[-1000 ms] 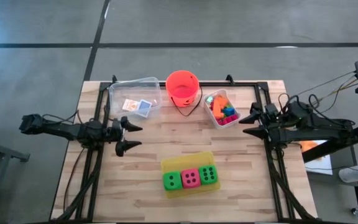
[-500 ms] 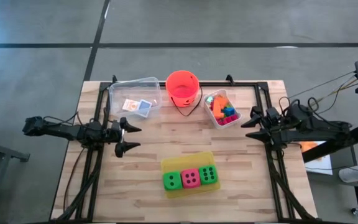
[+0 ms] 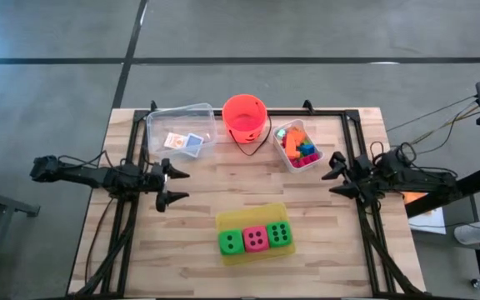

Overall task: Pick & Place Toys
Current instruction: Return to Home Position

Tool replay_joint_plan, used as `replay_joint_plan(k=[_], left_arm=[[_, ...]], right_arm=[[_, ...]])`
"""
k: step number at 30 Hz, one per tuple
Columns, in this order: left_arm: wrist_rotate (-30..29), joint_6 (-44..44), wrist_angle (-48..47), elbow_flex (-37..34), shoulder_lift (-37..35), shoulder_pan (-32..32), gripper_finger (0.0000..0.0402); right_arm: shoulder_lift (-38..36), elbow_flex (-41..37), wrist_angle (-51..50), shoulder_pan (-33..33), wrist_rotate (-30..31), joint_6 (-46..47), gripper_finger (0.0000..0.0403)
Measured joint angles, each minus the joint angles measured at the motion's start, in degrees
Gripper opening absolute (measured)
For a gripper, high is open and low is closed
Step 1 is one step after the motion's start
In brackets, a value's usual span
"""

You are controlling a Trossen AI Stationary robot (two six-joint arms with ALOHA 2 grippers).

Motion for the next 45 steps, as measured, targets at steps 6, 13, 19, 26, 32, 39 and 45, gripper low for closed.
replay_joint_plan(k=[6, 13, 19, 26, 32, 39, 45], left_arm=[[0.0, 0.0, 0.0, 0.0, 0.0, 0.0, 0.0365], [0.0, 0.0, 0.0, 0.0, 0.0, 0.0, 0.0365], [0.0, 0.0, 0.0, 0.0, 0.0, 0.0, 0.0365], [0.0, 0.0, 0.0, 0.0, 0.0, 0.0, 0.0365], [0.0, 0.0, 0.0, 0.0, 0.0, 0.0, 0.0365], [0.0, 0.0, 0.0, -0.1, 0.0, 0.0, 0.0365], [0.0, 0.0, 0.0, -0.1, 0.0, 0.0, 0.0365]], right_arm=[[0.4, -4.7, 6.9, 0.0, -1.6, -2.4, 0.0207], [0.5, -6.7, 10.8, 0.0, 0.5, -6.7, 0.0207], [0.7, -6.7, 10.2, 0.0, 1.2, -4.4, 0.0207], [0.9, -6.7, 10.2, 0.0, 1.2, -4.4, 0.0207], [0.9, -6.7, 10.2, 0.0, 1.2, -4.4, 0.0207], [0.9, -6.7, 10.1, 0.0, 1.1, -4.4, 0.0207], [0.9, -6.7, 10.1, 0.0, 1.1, -4.4, 0.0207]])
